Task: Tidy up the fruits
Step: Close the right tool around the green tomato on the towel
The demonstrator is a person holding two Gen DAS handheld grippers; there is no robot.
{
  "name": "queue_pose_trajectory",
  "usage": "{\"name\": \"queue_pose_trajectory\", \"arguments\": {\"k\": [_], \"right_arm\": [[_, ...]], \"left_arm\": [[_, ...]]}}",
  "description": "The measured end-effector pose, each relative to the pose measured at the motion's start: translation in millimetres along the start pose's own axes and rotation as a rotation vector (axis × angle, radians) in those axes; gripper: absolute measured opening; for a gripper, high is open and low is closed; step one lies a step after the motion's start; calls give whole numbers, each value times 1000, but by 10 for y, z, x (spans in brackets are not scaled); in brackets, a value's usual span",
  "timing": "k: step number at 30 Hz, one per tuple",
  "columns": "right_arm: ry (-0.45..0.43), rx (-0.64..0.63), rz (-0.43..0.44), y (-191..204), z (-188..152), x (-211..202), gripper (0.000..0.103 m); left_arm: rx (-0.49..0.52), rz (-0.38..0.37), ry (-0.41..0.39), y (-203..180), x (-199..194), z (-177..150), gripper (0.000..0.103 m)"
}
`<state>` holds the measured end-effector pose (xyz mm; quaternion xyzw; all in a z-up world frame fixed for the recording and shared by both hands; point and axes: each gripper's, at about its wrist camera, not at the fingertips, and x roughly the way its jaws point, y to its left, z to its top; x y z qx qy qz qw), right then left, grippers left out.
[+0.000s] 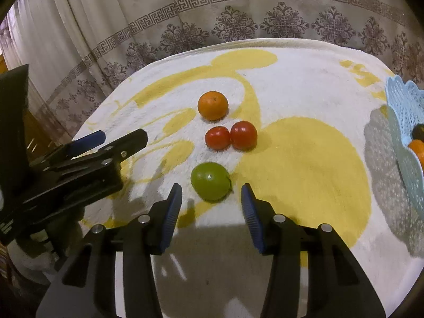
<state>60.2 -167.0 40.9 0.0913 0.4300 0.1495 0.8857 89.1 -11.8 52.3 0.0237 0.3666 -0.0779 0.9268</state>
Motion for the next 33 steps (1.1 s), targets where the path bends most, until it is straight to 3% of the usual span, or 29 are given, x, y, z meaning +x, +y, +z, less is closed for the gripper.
{"name": "queue_pose_trajectory", "arguments": {"k": [6,10,15,25,30,33], "right_arm": [[-3,-50,-24,103,57,131,48],[3,-53,-50,71,56,209,36],[-12,-29,-34,-14,28,110,35],[-45,27,-70,-335,-144,-161,35],[-60,28,-69,-354,-176,-213,35],[-70,19,-67,-339,-183,-228,35]], "left_arm": [[-21,9,6,65,30,7,87],[-21,12,11,70,51,3,87],[-5,11,21,16,84,3,87],[140,-51,15,-409,169,59,86],[224,-98,35,-638,305,81,75],[253,-120,56,-704,397,71,64]]}}
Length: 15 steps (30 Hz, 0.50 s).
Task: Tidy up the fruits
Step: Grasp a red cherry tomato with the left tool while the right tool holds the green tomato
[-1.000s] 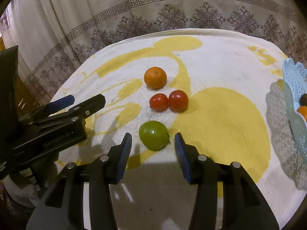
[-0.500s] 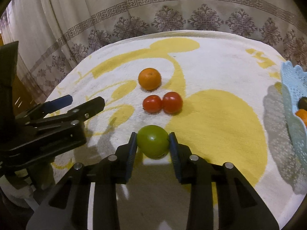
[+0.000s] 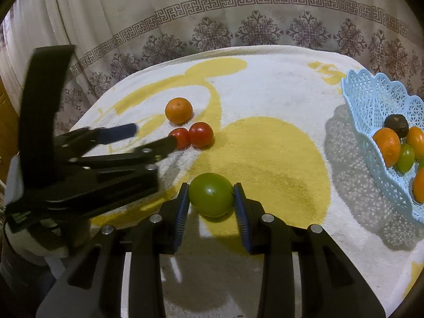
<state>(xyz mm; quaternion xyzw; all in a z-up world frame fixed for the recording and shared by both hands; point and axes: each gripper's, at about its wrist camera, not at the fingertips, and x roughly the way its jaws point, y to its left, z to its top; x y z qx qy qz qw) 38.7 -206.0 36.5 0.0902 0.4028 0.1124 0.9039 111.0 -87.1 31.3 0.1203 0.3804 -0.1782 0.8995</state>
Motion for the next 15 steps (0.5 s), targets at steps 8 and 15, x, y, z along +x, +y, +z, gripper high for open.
{"name": "queue_pose_trajectory", "arguments": {"k": [8,15], "right_arm": [[10,13,7,-26,-9,41,35],[16,20,8,-29,-3,71,35]], "left_arm": [[79,-53,11,-120,176,18,42],[97,-91,0,-143,153,-14,28]]}}
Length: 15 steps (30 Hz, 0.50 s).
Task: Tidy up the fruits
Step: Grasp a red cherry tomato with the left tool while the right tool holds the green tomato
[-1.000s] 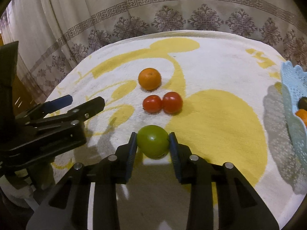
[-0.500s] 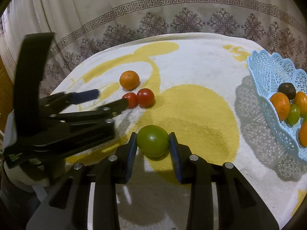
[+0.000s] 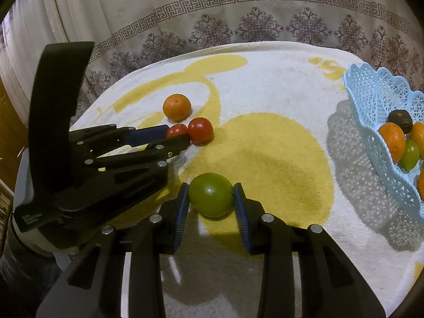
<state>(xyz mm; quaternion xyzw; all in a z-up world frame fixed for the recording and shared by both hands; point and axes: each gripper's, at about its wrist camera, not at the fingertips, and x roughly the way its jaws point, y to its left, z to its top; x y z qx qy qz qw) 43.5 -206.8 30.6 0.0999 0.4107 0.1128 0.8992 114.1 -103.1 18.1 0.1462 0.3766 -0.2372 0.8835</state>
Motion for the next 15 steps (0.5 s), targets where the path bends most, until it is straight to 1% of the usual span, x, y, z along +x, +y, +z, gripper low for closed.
{"name": "queue_pose_trajectory", "arguments": {"k": [5,9,15], "right_arm": [[-7,14,-3,-24,14,-8,35],[-14,18,-2,-44,7,-26,35],[-28,27,-3,-62,14,-68,35]], "left_arm": [[-8,-1,-2,-11,-43,-33,27],[-66,-13,5,55,-117,-74,27],[-119,15,-2,88,-274,-139,27]]}}
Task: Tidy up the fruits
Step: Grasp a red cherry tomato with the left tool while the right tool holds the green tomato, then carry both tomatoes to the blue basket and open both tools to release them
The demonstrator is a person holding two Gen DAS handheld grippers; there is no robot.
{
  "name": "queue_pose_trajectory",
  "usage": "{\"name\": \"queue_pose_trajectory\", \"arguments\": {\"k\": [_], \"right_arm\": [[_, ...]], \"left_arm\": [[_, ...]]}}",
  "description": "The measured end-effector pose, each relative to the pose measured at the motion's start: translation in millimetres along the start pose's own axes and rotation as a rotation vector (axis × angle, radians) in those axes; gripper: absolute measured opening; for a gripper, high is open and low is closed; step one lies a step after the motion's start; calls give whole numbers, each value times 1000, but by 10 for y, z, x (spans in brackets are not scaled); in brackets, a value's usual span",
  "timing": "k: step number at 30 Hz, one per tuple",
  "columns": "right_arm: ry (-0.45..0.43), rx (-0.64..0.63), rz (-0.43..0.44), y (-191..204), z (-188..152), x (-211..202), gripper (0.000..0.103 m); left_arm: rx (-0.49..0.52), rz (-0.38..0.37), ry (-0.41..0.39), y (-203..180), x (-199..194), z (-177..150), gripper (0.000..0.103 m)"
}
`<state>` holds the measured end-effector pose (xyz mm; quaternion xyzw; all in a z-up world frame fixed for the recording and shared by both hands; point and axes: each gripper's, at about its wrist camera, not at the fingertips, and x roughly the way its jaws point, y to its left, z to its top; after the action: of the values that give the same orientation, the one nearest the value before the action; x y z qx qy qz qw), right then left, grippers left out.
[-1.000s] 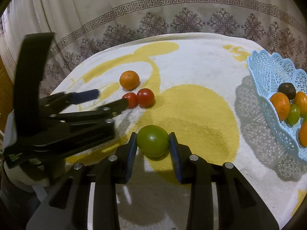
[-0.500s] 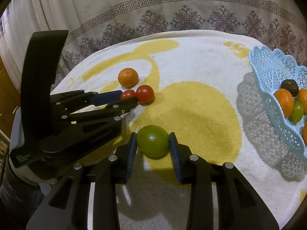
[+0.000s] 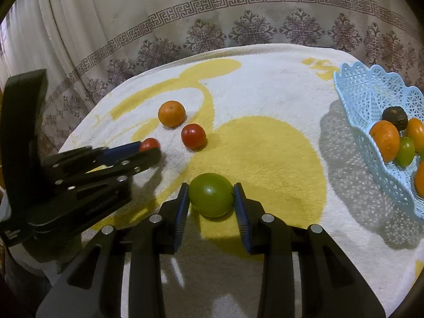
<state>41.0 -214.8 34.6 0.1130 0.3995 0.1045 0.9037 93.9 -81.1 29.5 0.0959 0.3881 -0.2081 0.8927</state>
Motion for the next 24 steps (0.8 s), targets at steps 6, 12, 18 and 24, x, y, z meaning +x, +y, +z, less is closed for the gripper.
{"name": "queue_pose_trajectory", "arguments": {"k": [6,12,18,24], "right_arm": [[-17,5,-4,-14,9,-57,35],[-39,11,-3,-10,5,-153,35],[-46,21,0,-19,-21,-231,35],[-51,19,10,-2,-29,-288,35]], "left_arm": [[-35,57,-29,1,-171,-46,27],[-51,95,-39,-2,-237,-73,27],[-65,104,-35,-25,-265,-104,27],[-66,105,-35,-57,-275,-111,27]]}}
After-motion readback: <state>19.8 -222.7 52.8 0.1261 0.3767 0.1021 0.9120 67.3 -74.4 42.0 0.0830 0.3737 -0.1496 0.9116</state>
